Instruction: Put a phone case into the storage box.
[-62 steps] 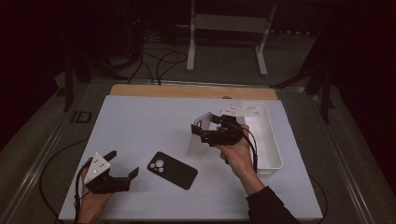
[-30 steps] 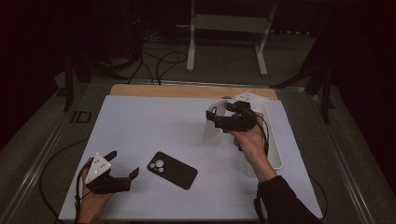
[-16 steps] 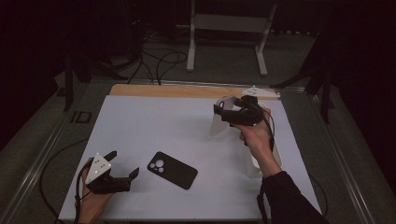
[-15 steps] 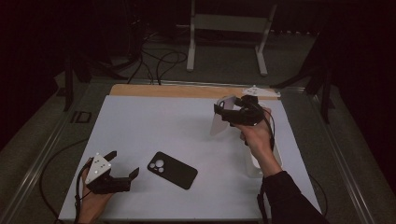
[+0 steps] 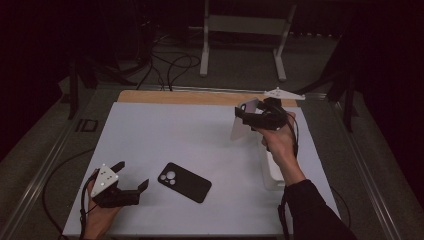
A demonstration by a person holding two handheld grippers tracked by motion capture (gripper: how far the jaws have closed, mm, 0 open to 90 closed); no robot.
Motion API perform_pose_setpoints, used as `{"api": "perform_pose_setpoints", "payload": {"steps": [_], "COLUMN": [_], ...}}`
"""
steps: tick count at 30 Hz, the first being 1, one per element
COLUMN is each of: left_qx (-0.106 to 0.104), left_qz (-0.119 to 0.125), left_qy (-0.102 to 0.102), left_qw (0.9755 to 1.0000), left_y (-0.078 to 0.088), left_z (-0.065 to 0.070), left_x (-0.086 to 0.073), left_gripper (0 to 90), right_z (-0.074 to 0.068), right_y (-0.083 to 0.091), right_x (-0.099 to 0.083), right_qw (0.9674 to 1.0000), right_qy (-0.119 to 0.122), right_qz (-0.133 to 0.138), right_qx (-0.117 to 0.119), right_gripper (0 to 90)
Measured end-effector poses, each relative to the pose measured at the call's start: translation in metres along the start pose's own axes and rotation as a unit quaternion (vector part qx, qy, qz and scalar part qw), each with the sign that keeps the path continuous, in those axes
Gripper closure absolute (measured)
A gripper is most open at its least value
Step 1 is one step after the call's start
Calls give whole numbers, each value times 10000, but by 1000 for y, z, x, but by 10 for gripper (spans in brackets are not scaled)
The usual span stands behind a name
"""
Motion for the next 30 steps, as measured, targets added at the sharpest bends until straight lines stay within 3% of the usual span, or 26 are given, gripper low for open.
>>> {"api": "perform_pose_setpoints", "payload": {"steps": [22,30], "left_qx": [12,15], "left_qz": [-10,-3], "left_qy": [-8,-3], "left_qw": [10000,10000], "left_y": [-1,0], "left_z": [0,0], "left_x": [0,0], "left_gripper": [0,0], "right_z": [23,39], "right_y": [-3,-5], "right_x": [10,13], "right_qw": [9996,9988], "right_qy": [-40,-111], "right_qz": [32,40], "right_qx": [-292,-471], "right_gripper": [171,170]}}
Point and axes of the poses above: each handheld gripper's, and its own axes: y roughly backward along the jaws, x roughly out of its top, z roughly to its right, the point moved 10 cm from there along -y, roughly forward along the jaws, and after that the axes turned 7 degrees about -x, right-handed, at the moved point
